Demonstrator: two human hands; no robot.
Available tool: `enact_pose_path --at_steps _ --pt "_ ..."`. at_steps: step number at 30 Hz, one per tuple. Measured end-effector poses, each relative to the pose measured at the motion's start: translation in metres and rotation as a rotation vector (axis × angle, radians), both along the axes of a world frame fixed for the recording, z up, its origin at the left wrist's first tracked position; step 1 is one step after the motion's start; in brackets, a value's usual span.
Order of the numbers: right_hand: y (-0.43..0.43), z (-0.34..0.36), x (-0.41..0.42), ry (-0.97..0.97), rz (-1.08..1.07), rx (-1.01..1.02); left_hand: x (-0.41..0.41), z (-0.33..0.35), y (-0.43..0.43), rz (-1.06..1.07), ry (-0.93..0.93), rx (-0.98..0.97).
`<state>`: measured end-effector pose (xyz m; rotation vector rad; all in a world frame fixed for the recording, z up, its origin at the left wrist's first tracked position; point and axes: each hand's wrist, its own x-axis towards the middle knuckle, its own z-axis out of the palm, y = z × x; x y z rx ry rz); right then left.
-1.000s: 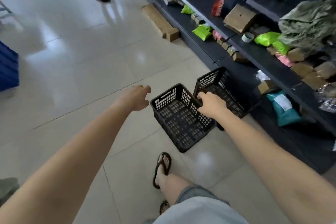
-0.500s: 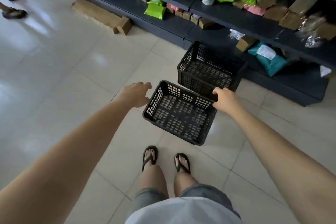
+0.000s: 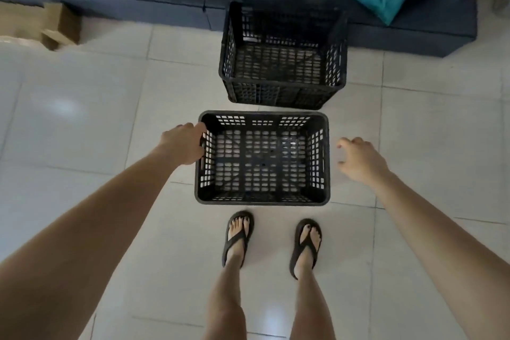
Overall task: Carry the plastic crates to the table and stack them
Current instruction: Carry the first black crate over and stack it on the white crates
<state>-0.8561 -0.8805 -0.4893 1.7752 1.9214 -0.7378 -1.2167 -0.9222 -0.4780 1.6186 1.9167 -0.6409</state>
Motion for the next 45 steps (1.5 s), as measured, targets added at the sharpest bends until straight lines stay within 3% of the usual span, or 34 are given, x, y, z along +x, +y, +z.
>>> enact_pose_path --at_steps 11,17,22,30,35,39,43,45 --pt "0.004 -0.169 0.013 -0.062 -0.176 -0.063 -0.020 -0.204 -0.003 0.014 0.053 -0.167" --pt "0.008 -0.226 0.022 -0.094 -0.259 -0.097 -0.029 -0.256 -0.011 0.070 0.077 -0.135" --pt "0.004 -0.252 0.028 0.001 -0.278 -0.088 -0.030 -0.270 -0.011 0.216 0.047 -0.054" --pt "0.012 -0.268 0.040 0.081 -0.483 -0.122 -0.017 -0.260 -0.013 0.290 -0.014 0.055" --pt "-0.001 -0.253 0.068 0.088 -0.450 -0.040 0.003 -0.231 -0.003 0.267 0.012 0.085" --pt "-0.002 -0.208 0.105 0.085 -0.454 0.012 0.040 -0.190 0.020 0.228 0.032 0.096" --pt "0.006 -0.086 0.201 0.081 -0.527 0.127 0.126 -0.081 0.061 0.129 -0.006 0.210" --pt "-0.001 -0.084 0.202 0.053 -0.500 0.096 0.134 -0.076 0.058 0.088 0.008 0.152"
